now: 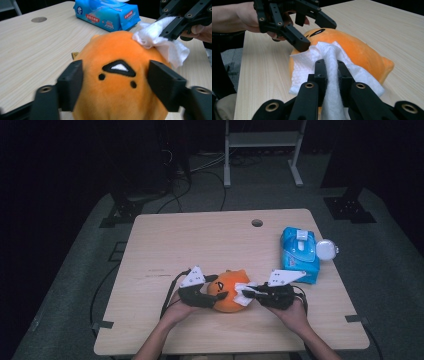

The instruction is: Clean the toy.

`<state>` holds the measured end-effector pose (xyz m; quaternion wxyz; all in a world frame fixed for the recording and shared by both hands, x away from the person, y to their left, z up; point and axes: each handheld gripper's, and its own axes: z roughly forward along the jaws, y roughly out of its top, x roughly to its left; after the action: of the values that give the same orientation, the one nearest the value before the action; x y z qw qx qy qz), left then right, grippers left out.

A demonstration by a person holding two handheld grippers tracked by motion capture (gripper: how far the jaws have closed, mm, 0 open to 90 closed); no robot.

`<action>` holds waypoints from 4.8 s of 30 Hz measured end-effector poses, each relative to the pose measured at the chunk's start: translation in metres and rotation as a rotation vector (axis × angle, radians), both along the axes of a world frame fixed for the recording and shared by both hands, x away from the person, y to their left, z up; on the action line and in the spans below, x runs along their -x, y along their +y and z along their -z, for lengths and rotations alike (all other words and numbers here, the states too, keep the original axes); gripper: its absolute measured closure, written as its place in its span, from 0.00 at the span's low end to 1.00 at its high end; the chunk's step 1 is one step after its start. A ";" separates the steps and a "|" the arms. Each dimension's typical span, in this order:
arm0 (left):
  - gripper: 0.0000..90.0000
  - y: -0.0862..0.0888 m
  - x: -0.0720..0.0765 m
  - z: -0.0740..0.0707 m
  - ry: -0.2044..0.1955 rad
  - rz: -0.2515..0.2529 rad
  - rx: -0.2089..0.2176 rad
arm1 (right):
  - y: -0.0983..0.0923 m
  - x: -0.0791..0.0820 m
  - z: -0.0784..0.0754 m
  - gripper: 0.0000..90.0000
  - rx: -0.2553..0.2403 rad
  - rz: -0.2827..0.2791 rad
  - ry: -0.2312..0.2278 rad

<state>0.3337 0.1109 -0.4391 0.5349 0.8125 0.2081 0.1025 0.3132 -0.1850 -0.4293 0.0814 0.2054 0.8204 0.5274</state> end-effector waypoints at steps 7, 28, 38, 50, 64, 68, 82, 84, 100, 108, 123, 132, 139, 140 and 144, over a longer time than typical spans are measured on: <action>0.41 0.008 -0.003 0.003 0.033 -0.008 0.011 | -0.016 -0.008 0.001 0.90 -0.018 0.038 0.035; 0.17 -0.003 0.002 -0.004 0.035 0.054 0.029 | -0.004 -0.007 0.002 0.90 -0.037 0.013 0.053; 0.39 -0.012 0.011 -0.002 -0.014 0.124 -0.015 | 0.007 -0.002 -0.009 0.90 -0.045 -0.011 0.011; 0.42 -0.011 0.014 -0.001 -0.035 0.163 -0.030 | -0.018 -0.012 -0.004 0.90 -0.038 0.076 0.040; 0.29 -0.016 0.012 -0.002 0.036 0.133 0.009 | 0.002 0.004 -0.010 0.90 -0.017 -0.026 0.013; 0.34 -0.023 0.019 -0.005 -0.019 0.162 -0.026 | 0.007 -0.002 -0.015 0.90 -0.041 -0.022 0.003; 0.10 -0.011 0.007 -0.007 0.092 0.086 0.004 | -0.012 0.002 -0.004 0.90 -0.013 -0.021 0.038; 0.10 -0.013 0.005 -0.003 0.144 0.098 -0.003 | -0.008 0.004 -0.006 0.90 -0.007 -0.044 0.029; 0.46 -0.035 0.029 -0.015 -0.223 0.155 -0.072 | -0.012 -0.006 -0.025 0.91 -0.098 0.019 -0.016; 0.08 -0.024 0.011 -0.006 0.058 0.109 -0.015 | -0.008 -0.001 -0.013 0.91 -0.045 -0.035 0.018; 0.40 -0.028 0.020 -0.006 -0.179 0.130 -0.067 | 0.000 0.004 -0.030 0.91 -0.054 -0.017 -0.062; 0.28 -0.018 0.009 -0.001 -0.031 0.089 0.008 | -0.028 -0.013 -0.011 0.91 -0.047 0.058 0.018; 0.36 -0.018 0.013 -0.001 -0.088 0.151 -0.016 | -0.019 -0.007 -0.022 0.91 -0.060 0.055 -0.025; 0.36 -0.017 0.013 -0.001 -0.085 0.150 -0.017 | -0.020 -0.009 -0.021 0.91 -0.055 0.058 -0.020; 0.24 -0.016 0.010 -0.002 -0.038 0.110 -0.008 | -0.029 -0.016 -0.011 0.91 -0.077 0.069 0.034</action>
<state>0.3241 0.0951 -0.4367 0.5401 0.8229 0.1525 0.0890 0.3290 -0.2141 -0.4187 0.0775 0.2455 0.7933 0.5518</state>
